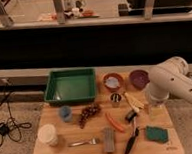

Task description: Place pepper in tray

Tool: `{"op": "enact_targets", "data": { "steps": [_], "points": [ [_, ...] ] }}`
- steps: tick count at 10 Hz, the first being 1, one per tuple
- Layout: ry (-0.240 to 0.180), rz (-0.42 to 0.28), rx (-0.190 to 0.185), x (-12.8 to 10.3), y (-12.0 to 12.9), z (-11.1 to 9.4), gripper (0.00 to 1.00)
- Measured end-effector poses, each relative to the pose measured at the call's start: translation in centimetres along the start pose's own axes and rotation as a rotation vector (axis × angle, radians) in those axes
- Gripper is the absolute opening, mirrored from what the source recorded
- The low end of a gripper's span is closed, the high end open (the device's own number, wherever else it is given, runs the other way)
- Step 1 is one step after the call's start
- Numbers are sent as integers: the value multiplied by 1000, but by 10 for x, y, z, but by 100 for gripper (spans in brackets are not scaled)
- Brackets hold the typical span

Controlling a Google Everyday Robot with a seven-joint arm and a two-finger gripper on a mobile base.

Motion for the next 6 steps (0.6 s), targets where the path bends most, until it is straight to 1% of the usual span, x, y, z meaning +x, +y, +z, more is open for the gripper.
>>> {"op": "enact_targets", "data": {
  "steps": [3, 4, 5, 6],
  "points": [
    [-6, -82, -11, -34, 16, 11, 80],
    [-14, -131, -12, -51, 24, 19, 80],
    [-20, -144, -11, -58, 23, 20, 80],
    [-19, -142, -10, -57, 23, 20, 80]
  ]
}}
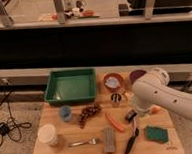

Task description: Place pepper in tray

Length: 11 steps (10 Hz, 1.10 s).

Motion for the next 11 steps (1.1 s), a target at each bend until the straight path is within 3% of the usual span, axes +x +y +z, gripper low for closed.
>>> {"op": "enact_targets", "data": {
  "steps": [5, 11],
  "points": [
    [3, 10, -12, -1, 2, 4, 80],
    [30, -17, -71, -35, -8, 45, 80]
  ]
}}
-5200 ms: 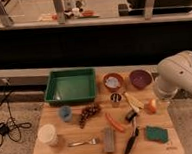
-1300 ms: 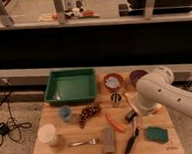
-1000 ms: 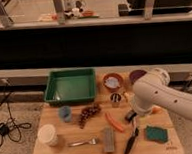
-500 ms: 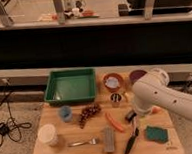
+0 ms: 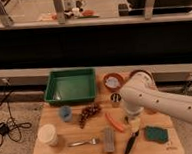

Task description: Place pepper in tray

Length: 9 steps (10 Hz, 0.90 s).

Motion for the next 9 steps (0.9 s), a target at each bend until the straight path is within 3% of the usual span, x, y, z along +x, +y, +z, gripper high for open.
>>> {"op": "enact_targets", "data": {
  "steps": [3, 7, 9],
  "points": [
    [-5, 3, -13, -6, -2, 10, 80],
    [-50, 15, 48, -14, 15, 18, 80],
    [-50, -3, 56, -19, 17, 21, 80]
  ]
}}
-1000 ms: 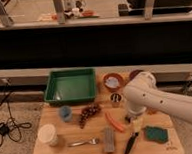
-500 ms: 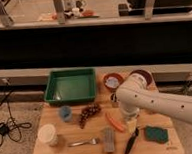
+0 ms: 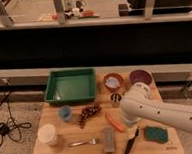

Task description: Place pepper in tray

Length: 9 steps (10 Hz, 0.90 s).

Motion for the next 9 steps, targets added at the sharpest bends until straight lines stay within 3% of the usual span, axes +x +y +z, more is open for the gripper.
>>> {"op": "enact_targets", "data": {
  "steps": [6, 9],
  "points": [
    [-1, -4, -7, -1, 1, 3, 80],
    [18, -46, -25, -23, -10, 25, 80]
  ]
}}
